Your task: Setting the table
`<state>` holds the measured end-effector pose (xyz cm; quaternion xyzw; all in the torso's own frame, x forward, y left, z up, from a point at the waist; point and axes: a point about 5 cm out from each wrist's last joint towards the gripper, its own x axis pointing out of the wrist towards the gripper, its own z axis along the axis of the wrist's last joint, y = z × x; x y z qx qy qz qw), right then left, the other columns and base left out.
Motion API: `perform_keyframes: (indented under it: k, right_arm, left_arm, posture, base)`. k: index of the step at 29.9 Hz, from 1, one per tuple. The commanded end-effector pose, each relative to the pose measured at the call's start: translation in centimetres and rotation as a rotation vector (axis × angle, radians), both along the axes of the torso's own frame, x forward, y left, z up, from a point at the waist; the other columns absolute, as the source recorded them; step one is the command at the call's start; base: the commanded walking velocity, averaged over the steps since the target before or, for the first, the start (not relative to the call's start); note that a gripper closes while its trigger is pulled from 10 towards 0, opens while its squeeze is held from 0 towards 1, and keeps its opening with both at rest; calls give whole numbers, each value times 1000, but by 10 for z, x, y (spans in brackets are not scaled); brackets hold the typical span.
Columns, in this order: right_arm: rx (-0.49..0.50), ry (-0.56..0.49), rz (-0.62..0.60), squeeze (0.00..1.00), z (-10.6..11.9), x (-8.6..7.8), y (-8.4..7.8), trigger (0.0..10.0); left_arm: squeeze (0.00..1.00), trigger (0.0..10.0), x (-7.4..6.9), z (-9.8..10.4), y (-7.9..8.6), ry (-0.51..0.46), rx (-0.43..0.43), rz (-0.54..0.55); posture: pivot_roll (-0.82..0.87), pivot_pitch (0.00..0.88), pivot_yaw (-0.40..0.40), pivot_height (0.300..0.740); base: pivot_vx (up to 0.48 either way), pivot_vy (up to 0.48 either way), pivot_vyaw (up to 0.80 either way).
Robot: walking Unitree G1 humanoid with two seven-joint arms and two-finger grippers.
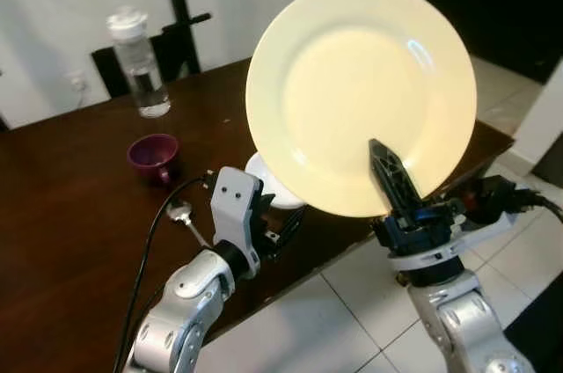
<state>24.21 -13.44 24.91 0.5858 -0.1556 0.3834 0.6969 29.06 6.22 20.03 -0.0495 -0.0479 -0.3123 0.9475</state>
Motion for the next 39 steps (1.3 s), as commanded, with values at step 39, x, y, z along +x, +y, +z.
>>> perform_keyframes:
  k: [39]
  right_arm:
    - [-84, 148, -124, 0, -19, 13, -2, 10000]
  left_arm:
    - [0, 10000, 31, -8, 24, 39, 105, 263]
  posture:
    - [-37, 115, 69, 740]
  base:
    - [153, 0, 556]
